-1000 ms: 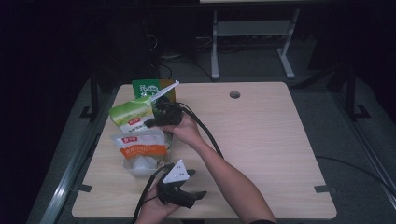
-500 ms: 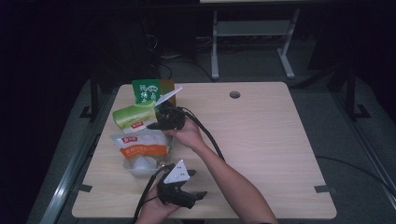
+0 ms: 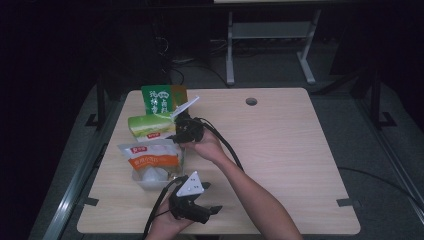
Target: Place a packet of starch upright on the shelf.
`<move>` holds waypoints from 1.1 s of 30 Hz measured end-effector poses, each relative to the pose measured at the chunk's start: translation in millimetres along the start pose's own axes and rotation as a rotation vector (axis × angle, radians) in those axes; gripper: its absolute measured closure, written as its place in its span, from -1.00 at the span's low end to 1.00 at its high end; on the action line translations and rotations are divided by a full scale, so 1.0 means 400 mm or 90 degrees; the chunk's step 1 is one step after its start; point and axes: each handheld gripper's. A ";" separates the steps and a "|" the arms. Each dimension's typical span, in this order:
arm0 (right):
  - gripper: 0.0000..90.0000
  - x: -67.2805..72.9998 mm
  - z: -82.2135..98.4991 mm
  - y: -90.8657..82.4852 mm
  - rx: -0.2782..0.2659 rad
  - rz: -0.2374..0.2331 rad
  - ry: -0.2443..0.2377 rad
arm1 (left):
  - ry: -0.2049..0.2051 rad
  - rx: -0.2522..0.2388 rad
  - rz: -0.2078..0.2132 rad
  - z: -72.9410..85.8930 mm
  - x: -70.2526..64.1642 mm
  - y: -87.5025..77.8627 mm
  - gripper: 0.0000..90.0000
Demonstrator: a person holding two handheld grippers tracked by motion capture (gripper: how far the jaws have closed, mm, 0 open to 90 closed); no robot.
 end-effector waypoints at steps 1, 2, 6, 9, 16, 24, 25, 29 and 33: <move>0.94 -0.002 0.002 -0.001 0.003 0.001 -0.004 | 0.000 0.001 0.000 0.000 0.000 0.001 -0.52; 0.94 -0.001 0.004 -0.002 0.004 0.001 -0.002 | 0.000 0.000 0.000 0.000 -0.001 0.002 -0.52; 0.94 -0.001 0.012 -0.005 0.012 0.003 -0.002 | -0.002 0.001 0.003 0.001 -0.001 0.004 -0.52; 0.94 -0.001 0.011 -0.005 0.015 0.007 -0.009 | -0.003 0.001 0.004 0.001 -0.001 0.005 -0.52; 0.80 -0.006 -0.003 -0.032 -0.025 0.008 0.010 | -0.005 -0.001 0.004 0.002 0.002 0.003 -0.52; 0.99 -0.002 -0.002 -0.028 -0.008 0.005 -0.003 | -0.005 0.000 0.003 0.002 0.002 0.003 -0.52; 0.99 -0.002 -0.001 -0.028 -0.008 0.005 0.000 | -0.006 0.001 0.003 0.002 0.003 0.003 -0.52; 0.98 -0.002 -0.001 -0.030 -0.003 0.002 0.001 | -0.005 0.002 0.004 0.002 0.001 0.004 -0.52; 0.81 -0.004 0.000 -0.039 -0.001 -0.005 0.004 | -0.008 -0.001 0.001 0.003 0.005 0.000 -0.52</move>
Point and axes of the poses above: each handheld gripper's, and its own axes: y roughly forward along the jaws, z roughly out of its underside, x roughly to its left, and after that the axes turned 6 degrees about z, right-handed
